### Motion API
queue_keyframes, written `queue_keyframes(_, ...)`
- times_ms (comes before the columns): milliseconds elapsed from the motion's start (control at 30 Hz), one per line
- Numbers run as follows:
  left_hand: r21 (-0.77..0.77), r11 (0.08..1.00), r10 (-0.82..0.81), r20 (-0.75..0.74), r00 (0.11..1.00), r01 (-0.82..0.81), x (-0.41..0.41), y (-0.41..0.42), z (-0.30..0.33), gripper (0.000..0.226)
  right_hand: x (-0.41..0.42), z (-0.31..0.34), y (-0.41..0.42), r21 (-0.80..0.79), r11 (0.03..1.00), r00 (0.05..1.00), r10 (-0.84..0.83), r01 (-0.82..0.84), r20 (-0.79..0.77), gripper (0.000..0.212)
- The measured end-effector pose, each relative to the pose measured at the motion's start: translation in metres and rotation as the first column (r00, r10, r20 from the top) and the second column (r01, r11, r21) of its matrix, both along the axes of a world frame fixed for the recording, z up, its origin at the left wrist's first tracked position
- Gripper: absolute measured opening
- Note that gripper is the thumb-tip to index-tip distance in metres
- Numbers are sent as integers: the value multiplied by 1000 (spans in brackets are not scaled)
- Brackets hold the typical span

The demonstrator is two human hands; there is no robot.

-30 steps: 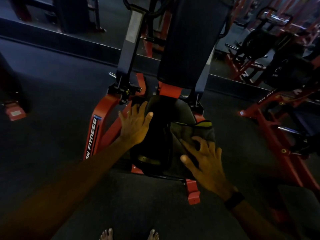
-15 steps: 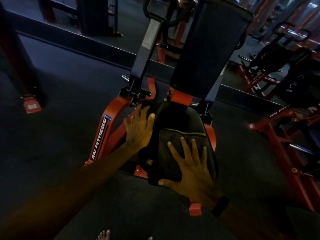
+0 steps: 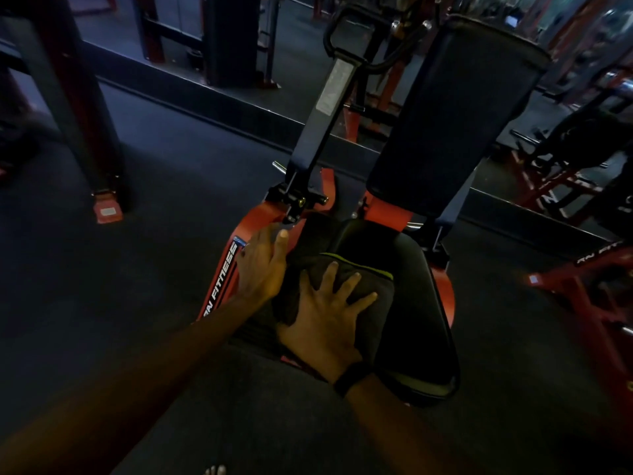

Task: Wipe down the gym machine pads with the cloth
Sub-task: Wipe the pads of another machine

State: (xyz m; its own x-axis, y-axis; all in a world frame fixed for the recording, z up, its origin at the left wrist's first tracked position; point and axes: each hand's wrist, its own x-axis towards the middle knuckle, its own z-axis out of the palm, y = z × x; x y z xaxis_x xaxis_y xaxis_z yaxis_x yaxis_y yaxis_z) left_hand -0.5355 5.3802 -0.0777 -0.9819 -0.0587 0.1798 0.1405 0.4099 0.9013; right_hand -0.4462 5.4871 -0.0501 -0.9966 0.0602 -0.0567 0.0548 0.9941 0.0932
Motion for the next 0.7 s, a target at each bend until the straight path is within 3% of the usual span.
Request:
queue_keyframes(133, 55, 997, 56, -27, 998, -54, 0, 15, 9, 65, -59, -1, 3, -69, 996, 997, -51, 55, 58, 81)
queue_keyframes(200, 68, 994, 86, -74, 994, -81, 4, 22, 14, 65, -99, -5, 14, -67, 988, 981, -129, 139, 144, 75)
queue_keyframes(333, 83, 994, 77, -64, 995, -71, 25, 37, 17, 60, -143, 2, 25, -103, 978, 979, -170, 182, 112, 74)
queue_keyframes(400, 17, 999, 43, -63, 997, -42, 39, 51, 15, 54, -201, -38, 71, -171, 967, 976, -162, 186, 147, 71)
queue_keyframes(500, -222, 975, -31, -88, 996, 11, 54, 67, 8, 63, -284, -107, 146, -285, 935, 969, -161, 210, 188, 55)
queue_keyframes(567, -299, 954, -64, -133, 989, 22, 54, 66, 4, 62, -268, -85, 158, -299, 942, 983, -117, 154, 139, 54)
queue_keyframes(633, -329, 944, -93, -139, 986, 43, 53, 63, 5, 62, -210, -13, 139, -331, 941, 993, -42, 76, 111, 60)
queue_keyframes(700, -346, 936, -117, -134, 984, 64, 53, 62, 7, 63, -196, 4, 157, -427, 894, 990, -115, 139, 82, 67)
